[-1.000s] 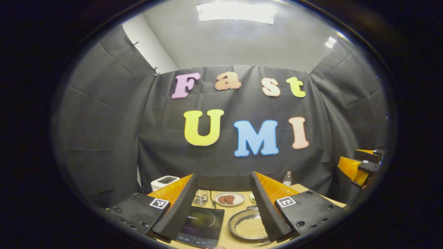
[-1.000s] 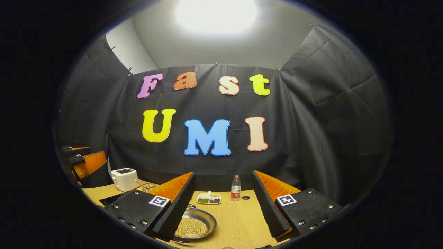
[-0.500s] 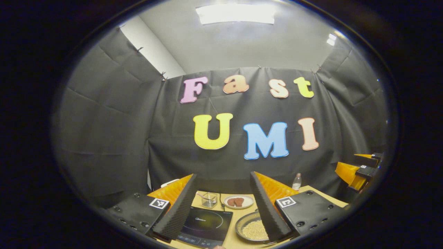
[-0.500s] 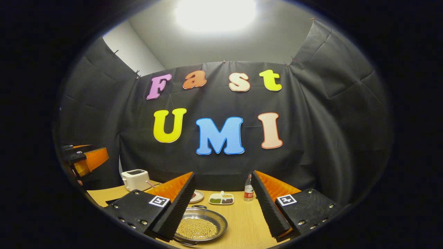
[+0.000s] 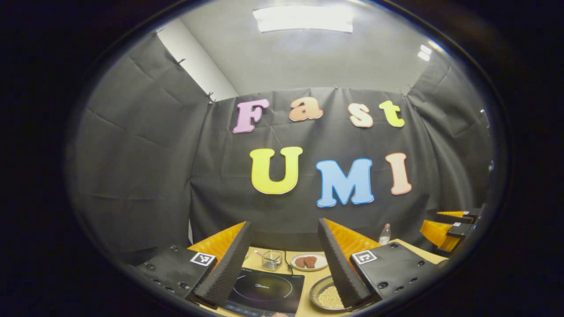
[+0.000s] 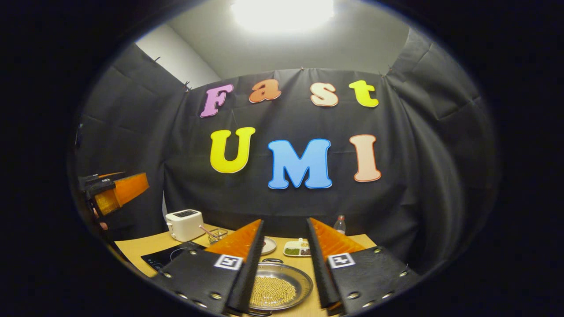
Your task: First push the handle of the pot to place it horizontally, then grasp the pot with both hands and set it on the induction cooktop.
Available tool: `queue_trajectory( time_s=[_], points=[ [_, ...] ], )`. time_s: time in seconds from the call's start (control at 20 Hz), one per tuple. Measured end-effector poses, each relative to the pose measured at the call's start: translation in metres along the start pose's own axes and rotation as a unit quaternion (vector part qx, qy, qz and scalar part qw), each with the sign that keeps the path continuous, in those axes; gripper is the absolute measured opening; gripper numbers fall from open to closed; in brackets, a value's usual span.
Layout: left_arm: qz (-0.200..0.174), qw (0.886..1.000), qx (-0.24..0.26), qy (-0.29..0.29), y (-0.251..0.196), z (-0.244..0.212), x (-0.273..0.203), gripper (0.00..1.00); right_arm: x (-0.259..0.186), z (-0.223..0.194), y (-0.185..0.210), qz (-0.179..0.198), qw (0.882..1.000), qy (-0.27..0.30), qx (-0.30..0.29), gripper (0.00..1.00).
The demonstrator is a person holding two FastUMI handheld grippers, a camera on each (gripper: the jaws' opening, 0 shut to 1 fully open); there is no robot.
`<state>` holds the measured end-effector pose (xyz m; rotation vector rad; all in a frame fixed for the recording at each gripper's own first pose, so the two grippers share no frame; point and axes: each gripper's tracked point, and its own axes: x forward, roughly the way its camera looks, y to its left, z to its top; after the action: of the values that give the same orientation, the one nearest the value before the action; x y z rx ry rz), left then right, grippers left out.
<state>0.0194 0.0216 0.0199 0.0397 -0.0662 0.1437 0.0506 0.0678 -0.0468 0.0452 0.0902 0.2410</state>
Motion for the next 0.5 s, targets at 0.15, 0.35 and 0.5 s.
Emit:
queue_trajectory(
  time_s=[0.15,0.35,0.5],
  points=[
    [0.006,1.000,0.001,0.000,0.017,-0.002,0.006,0.96,0.009,-0.019,0.024,0.025,0.999,0.029,0.006,0.12],
    [0.020,1.000,-0.003,0.007,0.040,-0.010,0.013,0.94,0.018,-0.042,0.055,0.064,0.995,0.071,0.012,0.01],
    [0.026,1.000,0.001,0.008,0.054,-0.014,0.018,0.96,0.022,-0.059,0.077,0.100,0.990,0.098,0.012,0.02]
  ],
)
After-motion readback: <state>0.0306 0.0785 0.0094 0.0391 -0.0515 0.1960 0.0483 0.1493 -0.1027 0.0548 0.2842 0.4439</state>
